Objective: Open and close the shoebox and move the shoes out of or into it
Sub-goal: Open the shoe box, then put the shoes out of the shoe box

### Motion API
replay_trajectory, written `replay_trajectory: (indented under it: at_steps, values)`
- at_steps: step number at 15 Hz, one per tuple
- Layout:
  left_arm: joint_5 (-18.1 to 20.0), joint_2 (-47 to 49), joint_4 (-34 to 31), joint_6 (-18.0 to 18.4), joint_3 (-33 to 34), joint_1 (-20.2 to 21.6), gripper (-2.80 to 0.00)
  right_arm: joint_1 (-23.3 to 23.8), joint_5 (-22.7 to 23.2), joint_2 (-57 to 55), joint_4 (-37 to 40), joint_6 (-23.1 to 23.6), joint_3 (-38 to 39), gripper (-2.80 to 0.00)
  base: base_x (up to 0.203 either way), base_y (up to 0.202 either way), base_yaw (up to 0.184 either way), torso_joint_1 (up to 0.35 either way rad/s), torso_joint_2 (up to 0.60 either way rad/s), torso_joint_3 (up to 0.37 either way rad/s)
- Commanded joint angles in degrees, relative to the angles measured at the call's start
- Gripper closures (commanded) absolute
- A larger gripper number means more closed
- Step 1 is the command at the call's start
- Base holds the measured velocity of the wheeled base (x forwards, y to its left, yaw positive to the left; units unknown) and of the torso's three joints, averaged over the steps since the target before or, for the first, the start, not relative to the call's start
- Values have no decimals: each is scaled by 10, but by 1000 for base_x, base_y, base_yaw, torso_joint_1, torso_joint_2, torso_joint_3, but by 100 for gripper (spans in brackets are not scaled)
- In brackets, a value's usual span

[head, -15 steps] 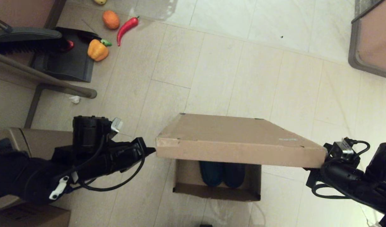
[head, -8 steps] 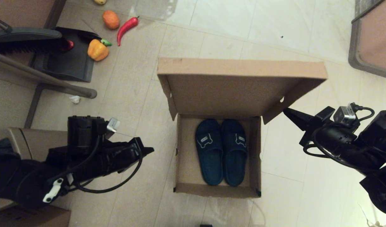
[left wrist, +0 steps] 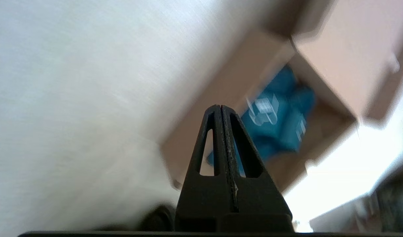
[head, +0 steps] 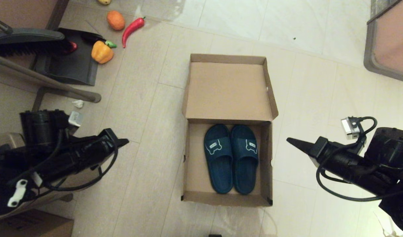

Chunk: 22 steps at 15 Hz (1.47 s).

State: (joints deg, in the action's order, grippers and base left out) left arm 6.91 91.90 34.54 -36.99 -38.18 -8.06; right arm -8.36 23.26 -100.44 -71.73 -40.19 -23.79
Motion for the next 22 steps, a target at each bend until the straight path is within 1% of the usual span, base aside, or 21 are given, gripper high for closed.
replay_trajectory:
  at_steps: [1, 2, 3, 4, 5, 6, 7, 8, 10, 12, 14, 16, 17, 19, 20, 21, 22]
  values:
    - [-2, -48, 2, -3, 20, 38, 0, -6, 0, 43, 103, 151, 19, 0, 0, 0, 0, 0, 0, 0]
    - [-3, -67, 2, -4, 39, 56, 0, -18, -3, 58, 145, 202, 24, 0, 0, 0, 0, 0, 0, 0]
    - [-3, -85, 2, -4, 59, 67, 0, -44, -10, 62, 156, 216, 27, 0, 0, 0, 0, 0, 0, 0]
    - [-3, -100, 2, -4, 77, 73, 0, -77, -36, 58, 161, 224, 27, 0, 0, 0, 0, 0, 0, 0]
    - [-3, -115, 2, -3, 91, 74, 0, -119, -83, 44, 165, 231, 27, 0, 0, 0, 0, 0, 0, 0]
    - [-4, -125, 2, -3, 101, 75, 0, -159, -133, 18, 166, 234, 24, 0, 0, 0, 0, 0, 0, 0]
    - [-4, -136, 2, -2, 105, 77, 0, -192, -169, -11, 166, 235, 18, 0, 0, 0, 0, 0, 0, 0]
    - [-4, -151, 2, -1, 106, 79, 0, -213, -185, -37, 165, 229, 9, 0, 0, 0, 0, 0, 0, 0]
    - [-6, -173, -3, 1, 108, 85, 0, -251, -216, -77, 165, 191, -28, 0, 0, 0, 0, 0, 0, 0]
    - [-6, -177, -4, 3, 110, 90, 0, -264, -239, -121, 166, 182, -59, 0, 0, 0, 0, 0, 0, 0]
    - [-5, -169, -4, 21, 111, 90, 0, -274, -281, -167, 166, 181, -90, 0, 0, 0, 0, 0, 0, 0]
    - [-4, -165, -4, 21, 111, 90, 0, -288, -369, -214, 165, 183, -119, 0, 0, 0, 0, 0, 0, 0]
    - [-4, -165, -4, 21, 113, 90, 0, -293, -396, -236, 165, 192, -131, 0, 0, 0, 0, 0, 0, 0]
    - [-4, -166, -4, 20, 120, 91, 0, -295, -418, -274, 165, 204, -157, 0, 0, 0, 0, 0, 0, 0]
    - [-4, -166, -4, 20, 122, 93, 0, -295, -440, -288, 165, 210, -171, 0, 0, 0, 0, 0, 0, 0]
    - [-4, -165, -4, 20, 126, 99, 0, -294, -447, -298, 167, 217, -181, 0, 0, 0, 0, 0, 0, 0]
    - [-4, -163, -4, 20, 128, 101, 0, -294, -449, -305, 168, 218, -190, -280, 0, 0, 0, 0, 0, 0]
